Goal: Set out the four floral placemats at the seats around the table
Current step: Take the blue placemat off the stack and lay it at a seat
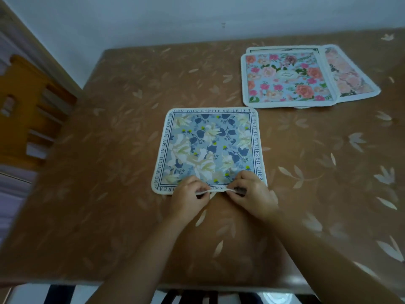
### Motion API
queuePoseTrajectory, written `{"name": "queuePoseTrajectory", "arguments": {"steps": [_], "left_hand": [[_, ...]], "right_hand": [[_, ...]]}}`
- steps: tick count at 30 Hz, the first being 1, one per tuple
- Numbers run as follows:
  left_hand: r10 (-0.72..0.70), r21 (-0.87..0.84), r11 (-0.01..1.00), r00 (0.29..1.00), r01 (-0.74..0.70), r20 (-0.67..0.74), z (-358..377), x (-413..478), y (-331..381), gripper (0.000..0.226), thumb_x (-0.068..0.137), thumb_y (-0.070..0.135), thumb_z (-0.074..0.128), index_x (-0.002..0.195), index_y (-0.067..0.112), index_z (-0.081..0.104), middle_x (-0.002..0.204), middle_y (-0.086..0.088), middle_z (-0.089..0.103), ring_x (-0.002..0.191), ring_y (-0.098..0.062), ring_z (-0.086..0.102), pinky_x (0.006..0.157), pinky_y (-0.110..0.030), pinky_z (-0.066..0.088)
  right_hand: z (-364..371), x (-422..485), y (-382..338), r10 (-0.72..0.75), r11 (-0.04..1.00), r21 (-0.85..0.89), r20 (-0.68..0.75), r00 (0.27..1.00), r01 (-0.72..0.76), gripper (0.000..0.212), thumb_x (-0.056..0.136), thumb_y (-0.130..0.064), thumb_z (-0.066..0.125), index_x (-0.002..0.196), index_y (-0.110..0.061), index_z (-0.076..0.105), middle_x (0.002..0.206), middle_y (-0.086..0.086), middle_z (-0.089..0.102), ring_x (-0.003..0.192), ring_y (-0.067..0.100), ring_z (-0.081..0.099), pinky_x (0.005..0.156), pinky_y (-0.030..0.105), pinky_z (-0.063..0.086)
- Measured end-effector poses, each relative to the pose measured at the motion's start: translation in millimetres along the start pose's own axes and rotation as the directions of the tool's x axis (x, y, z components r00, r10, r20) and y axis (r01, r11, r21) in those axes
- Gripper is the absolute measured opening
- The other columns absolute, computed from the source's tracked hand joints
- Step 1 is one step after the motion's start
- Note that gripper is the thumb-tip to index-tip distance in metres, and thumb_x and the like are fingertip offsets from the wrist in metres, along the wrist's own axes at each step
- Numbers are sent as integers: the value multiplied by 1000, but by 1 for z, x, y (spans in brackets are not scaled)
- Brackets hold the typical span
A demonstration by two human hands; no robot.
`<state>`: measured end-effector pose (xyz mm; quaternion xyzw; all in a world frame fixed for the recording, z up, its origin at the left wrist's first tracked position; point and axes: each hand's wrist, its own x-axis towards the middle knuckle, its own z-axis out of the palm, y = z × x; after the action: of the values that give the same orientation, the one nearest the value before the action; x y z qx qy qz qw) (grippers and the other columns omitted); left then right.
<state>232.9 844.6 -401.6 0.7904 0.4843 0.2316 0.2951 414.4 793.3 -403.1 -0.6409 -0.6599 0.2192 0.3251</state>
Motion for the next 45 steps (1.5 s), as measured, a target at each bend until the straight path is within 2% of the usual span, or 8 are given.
{"name": "queuePoseTrajectory", "arguments": {"steps": [11,16,22,27,32,38,41,45], "left_hand": [[0,26,1000,997,-2,84,-50,-84,-37,8,75,7,70,83,9,70,85,-4,61,82,-16,56,71,-23,44],[17,38,999,993,-22,120,-59,-116,-43,9,79,11,68,87,9,70,85,-3,57,84,-15,53,70,-18,39],[32,51,998,992,-39,121,-66,-142,-50,7,78,12,69,84,11,70,86,-5,59,84,-19,56,69,-34,47],[132,178,972,981,-156,139,-77,-147,-61,10,74,12,73,82,7,68,82,-11,59,84,-28,56,71,-40,46],[96,198,973,989,-116,108,-84,-148,-72,18,74,14,74,89,7,68,88,-11,59,89,-27,55,77,-36,41],[108,168,978,989,-123,96,-89,-146,-71,14,71,3,74,85,4,69,86,-14,60,85,-30,57,74,-42,49],[117,178,976,991,-128,71,-88,-145,-75,15,68,-1,76,81,4,70,84,-14,61,84,-29,57,72,-34,46],[145,211,963,983,-165,108,-87,-141,-77,17,66,2,78,80,4,68,81,-12,60,80,-29,57,70,-35,47]], "right_hand": [[55,-59,-72,58,997,-60,44,997,-56,10,75,-8,74,83,-3,70,85,14,60,86,28,55,72,28,42],[66,-83,-92,111,992,-66,56,992,-107,11,73,-6,75,81,-1,70,84,18,60,87,32,55,72,39,48],[81,-106,-110,93,988,-130,54,994,-85,11,70,-3,76,78,0,70,80,18,60,80,34,57,65,38,47],[85,-109,-116,111,978,-183,29,993,-104,10,74,-3,73,81,1,68,86,19,59,86,35,54,70,43,48],[86,-110,-116,93,972,-217,34,995,-84,9,78,-5,69,84,1,67,89,18,59,88,33,52,71,42,47],[78,-110,-110,117,973,-197,-26,993,-119,6,72,4,72,74,3,67,79,19,61,76,36,57,60,40,49],[65,-108,-96,167,964,-194,-98,981,-183,9,69,7,73,67,2,66,74,18,62,72,37,59,56,36,47],[57,-103,-87,102,963,-249,-6,995,-100,6,72,4,72,69,3,66,86,21,65,80,40,60,64,45,52]]}}
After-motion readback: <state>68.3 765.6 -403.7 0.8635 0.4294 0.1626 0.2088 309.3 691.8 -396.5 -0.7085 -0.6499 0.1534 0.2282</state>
